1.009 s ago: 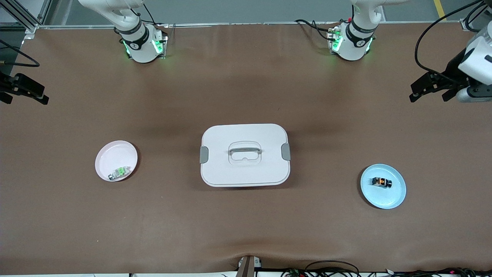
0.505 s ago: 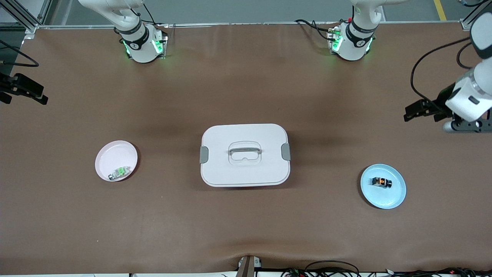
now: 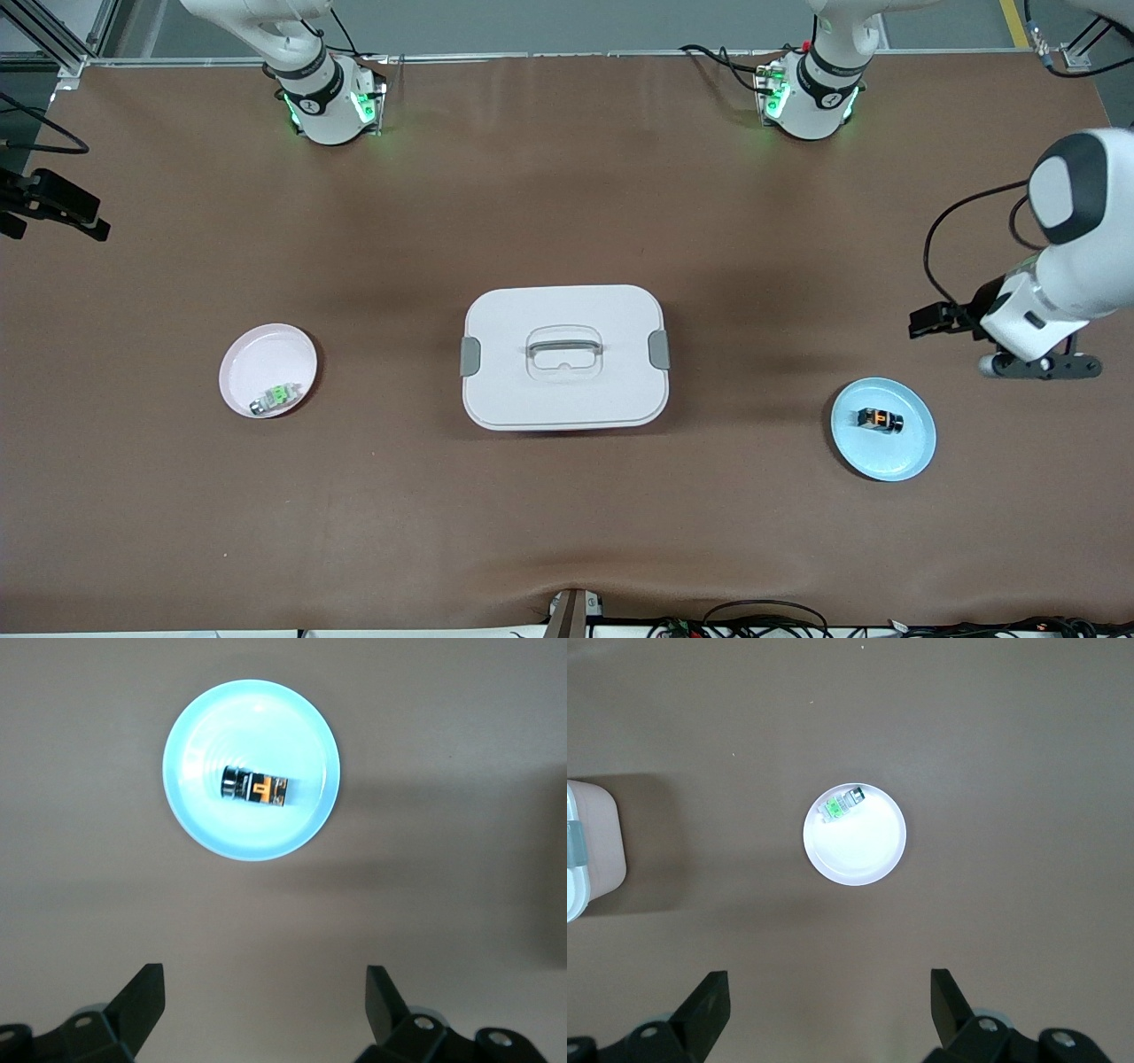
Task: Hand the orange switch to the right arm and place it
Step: 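Lower the left gripper over the orange switch on the blue plate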
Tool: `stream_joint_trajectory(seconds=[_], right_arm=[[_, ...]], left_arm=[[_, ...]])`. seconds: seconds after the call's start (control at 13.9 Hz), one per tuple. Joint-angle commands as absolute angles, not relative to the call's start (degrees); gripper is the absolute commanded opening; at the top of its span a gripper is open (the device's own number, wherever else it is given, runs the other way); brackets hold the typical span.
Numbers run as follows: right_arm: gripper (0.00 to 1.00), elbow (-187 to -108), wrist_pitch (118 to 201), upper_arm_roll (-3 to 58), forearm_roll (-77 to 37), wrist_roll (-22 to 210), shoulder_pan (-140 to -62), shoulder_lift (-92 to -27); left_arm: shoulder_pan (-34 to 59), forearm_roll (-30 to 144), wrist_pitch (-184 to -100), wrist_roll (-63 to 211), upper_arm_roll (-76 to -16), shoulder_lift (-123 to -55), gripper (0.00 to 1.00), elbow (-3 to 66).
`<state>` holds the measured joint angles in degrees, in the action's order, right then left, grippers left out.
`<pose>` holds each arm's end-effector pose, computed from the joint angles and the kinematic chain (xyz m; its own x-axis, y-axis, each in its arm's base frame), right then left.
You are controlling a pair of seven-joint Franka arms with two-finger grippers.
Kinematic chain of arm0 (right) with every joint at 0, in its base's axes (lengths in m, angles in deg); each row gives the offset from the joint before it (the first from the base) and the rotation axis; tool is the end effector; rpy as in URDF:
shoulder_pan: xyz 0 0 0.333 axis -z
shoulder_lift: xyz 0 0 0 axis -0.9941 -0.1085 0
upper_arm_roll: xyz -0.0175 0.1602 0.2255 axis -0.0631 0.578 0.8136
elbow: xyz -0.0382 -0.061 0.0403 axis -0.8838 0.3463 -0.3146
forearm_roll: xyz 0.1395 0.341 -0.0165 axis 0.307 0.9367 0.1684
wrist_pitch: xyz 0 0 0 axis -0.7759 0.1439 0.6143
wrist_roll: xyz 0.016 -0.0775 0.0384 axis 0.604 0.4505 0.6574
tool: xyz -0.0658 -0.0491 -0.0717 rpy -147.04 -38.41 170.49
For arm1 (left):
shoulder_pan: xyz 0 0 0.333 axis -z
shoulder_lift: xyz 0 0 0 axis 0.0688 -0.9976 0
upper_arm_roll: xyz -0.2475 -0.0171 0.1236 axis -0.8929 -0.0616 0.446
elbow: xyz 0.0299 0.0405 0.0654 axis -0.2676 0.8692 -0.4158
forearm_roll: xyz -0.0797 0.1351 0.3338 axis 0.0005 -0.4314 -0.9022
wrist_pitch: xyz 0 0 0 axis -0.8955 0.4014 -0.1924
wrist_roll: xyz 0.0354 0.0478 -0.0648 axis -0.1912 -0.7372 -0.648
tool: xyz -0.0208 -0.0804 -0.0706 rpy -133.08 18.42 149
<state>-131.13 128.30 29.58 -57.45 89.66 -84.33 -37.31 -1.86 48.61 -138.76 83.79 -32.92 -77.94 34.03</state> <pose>0.5276 -0.0242 0.6175 0.9994 -0.0357 0.0014 -0.0358 -0.9993 0.0067 0.5895 0.0079 0.3822 0.9975 -0.0486 -0.0510 -0.0469 -0.9983 0.0350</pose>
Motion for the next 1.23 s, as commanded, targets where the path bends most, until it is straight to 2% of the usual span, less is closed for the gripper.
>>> stream_joint_trajectory(seconds=[0.0,0.29,0.79,1.15], right_arm=[[1.0,-130.8,128.2,29.5,-57.9,89.0,-84.4,-37.1],[1.0,-130.8,128.2,29.4,-57.9,89.0,-84.4,-37.1],[1.0,-130.8,128.3,29.3,-57.5,88.4,-84.3,-37.1],[1.0,-130.9,128.1,29.1,-53.2,87.7,-81.3,-37.2]], left_arm=[[-1.9,47.5,-143.0,86.5,-33.0,-82.8,1.0,32.7],[-1.9,43.7,-149.1,86.7,-33.0,-88.0,1.0,32.8],[-3.5,42.8,-158.6,91.9,-33.1,-93.0,1.0,33.4],[-3.2,43.2,-160.2,92.1,-33.2,-99.2,1.0,27.9]])
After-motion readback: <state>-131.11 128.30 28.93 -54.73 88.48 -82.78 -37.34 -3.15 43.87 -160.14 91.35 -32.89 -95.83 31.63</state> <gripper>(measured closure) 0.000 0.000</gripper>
